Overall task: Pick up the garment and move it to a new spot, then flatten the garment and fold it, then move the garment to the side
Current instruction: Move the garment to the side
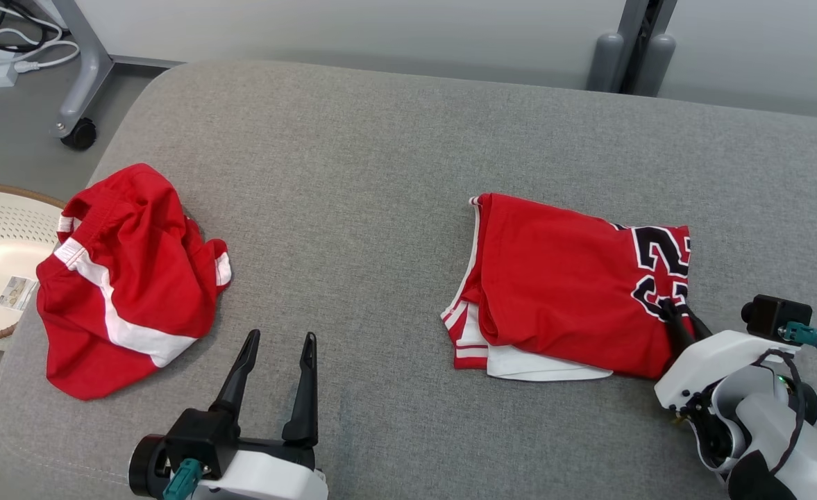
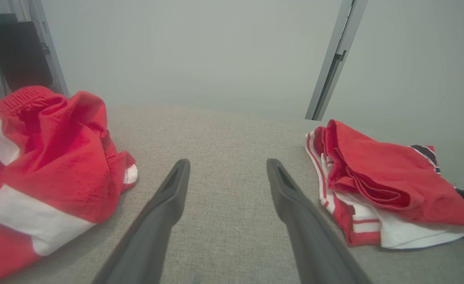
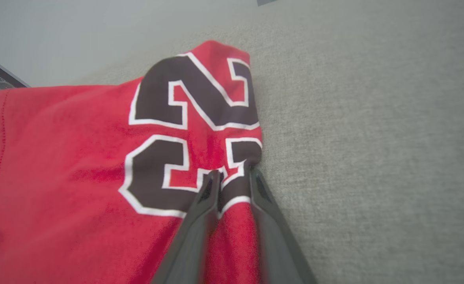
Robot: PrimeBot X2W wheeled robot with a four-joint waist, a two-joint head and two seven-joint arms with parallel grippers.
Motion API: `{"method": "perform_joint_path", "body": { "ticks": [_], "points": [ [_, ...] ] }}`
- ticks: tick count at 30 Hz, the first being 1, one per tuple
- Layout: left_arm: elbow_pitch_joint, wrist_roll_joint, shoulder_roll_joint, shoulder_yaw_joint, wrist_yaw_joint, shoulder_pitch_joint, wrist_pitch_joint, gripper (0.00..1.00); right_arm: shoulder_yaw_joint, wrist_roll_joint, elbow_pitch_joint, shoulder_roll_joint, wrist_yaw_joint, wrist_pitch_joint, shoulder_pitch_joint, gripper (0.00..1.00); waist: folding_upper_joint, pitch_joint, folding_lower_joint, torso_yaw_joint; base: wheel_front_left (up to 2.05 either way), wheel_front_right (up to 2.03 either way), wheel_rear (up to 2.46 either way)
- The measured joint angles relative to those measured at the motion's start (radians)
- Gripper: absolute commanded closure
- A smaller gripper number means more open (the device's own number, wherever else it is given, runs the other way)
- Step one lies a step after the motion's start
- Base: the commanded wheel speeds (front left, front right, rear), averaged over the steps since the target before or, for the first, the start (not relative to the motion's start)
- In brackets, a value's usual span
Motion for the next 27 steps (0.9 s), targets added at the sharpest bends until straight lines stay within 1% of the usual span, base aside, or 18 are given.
{"method": "perform_joint_path", "body": {
  "ticks": [5,9,13,19,27],
  "points": [
    [0.004,-0.001,0.0,0.002,0.011,0.0,0.0,0.0,0.022,-0.004,0.008,-0.018,0.0,0.0,-0.012,1.0,0.0,-0.012,0.0,-0.007,0.0,0.0,0.0],
    [0.002,-0.001,0.0,0.004,0.012,0.002,0.0,0.0,-0.022,-0.073,-0.045,-0.056,0.0,0.0,-0.04,1.0,0.0,-0.019,0.0,-0.026,0.0,0.0,0.0],
    [0.008,0.001,0.0,0.008,0.008,0.003,0.0,0.0,-0.067,-0.157,-0.106,-0.06,0.0,0.0,-0.043,1.0,0.0,-0.022,0.0,-0.055,0.0,0.0,0.0],
    [0.007,0.025,0.0,0.018,-0.005,-0.001,0.0,0.0,-0.124,-0.272,-0.167,-0.063,0.0,0.0,-0.059,1.0,0.0,-0.011,0.0,-0.119,0.0,0.0,0.0],
    [-0.001,0.075,0.0,0.026,-0.029,-0.045,0.0,0.0,-0.196,-0.337,-0.203,-0.06,0.0,0.0,-0.079,1.0,0.0,0.022,0.0,-0.231,0.0,0.0,0.0]
  ]
}}
